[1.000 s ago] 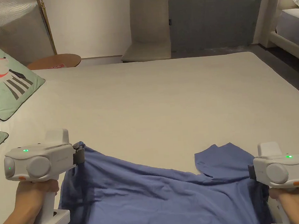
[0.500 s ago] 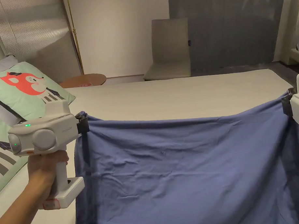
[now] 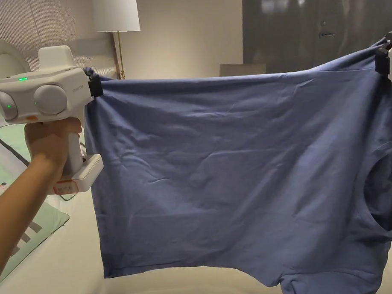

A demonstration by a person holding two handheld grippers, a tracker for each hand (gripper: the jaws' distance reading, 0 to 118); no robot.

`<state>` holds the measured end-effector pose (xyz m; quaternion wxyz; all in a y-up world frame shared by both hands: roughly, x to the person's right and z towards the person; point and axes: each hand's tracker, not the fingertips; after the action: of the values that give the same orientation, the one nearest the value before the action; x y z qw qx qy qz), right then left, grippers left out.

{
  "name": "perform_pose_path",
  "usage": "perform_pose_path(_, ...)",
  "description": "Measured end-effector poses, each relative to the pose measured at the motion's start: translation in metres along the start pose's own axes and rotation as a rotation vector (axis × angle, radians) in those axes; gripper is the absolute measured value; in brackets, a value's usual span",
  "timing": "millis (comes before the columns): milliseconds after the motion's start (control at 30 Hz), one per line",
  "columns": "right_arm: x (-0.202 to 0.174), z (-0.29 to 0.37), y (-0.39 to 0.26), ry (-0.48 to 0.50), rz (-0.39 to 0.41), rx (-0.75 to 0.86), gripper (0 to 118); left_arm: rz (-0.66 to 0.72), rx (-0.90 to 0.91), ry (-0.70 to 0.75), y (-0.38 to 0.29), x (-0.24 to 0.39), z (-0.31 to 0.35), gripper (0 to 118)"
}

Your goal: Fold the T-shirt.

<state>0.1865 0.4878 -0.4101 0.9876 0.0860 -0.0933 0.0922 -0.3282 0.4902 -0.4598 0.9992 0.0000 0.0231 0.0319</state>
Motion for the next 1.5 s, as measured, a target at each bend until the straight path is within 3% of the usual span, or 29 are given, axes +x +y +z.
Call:
perform_pose_path(233,-0.001,-0.038,0.019,0.020,-0.090,0.045,3,-0.037,0.064,0.042,0.016,0.009,-0.042,1)
perform_pose_path(333,-0.006,-0.046,0.003,0.027,-0.088,0.041,3,-0.056,0.047,0.050,-0.004,0.009,-0.056,1)
perform_pose_path(633,-0.023,-0.064,-0.108,0.074,-0.083,-0.142,3,-0.084,-0.102,0.032,-0.120,0.004,-0.087,1)
perform_pose_path(833,-0.029,-0.051,-0.187,0.099,-0.127,-0.291,3,-0.097,-0.234,0.028,-0.201,0.001,-0.083,1)
perform_pose_path(1100,-0.033,0.036,-0.258,0.151,-0.172,-0.434,3,-0.036,-0.414,0.038,-0.294,-0.021,-0.024,1)
perform_pose_path(1333,-0.030,0.139,-0.297,0.211,-0.159,-0.546,3,-0.012,-0.535,0.042,-0.347,-0.050,0.063,1)
perform_pose_path(1500,-0.017,0.210,-0.308,0.207,-0.231,-0.626,3,-0.016,-0.582,0.038,-0.369,-0.066,0.125,1)
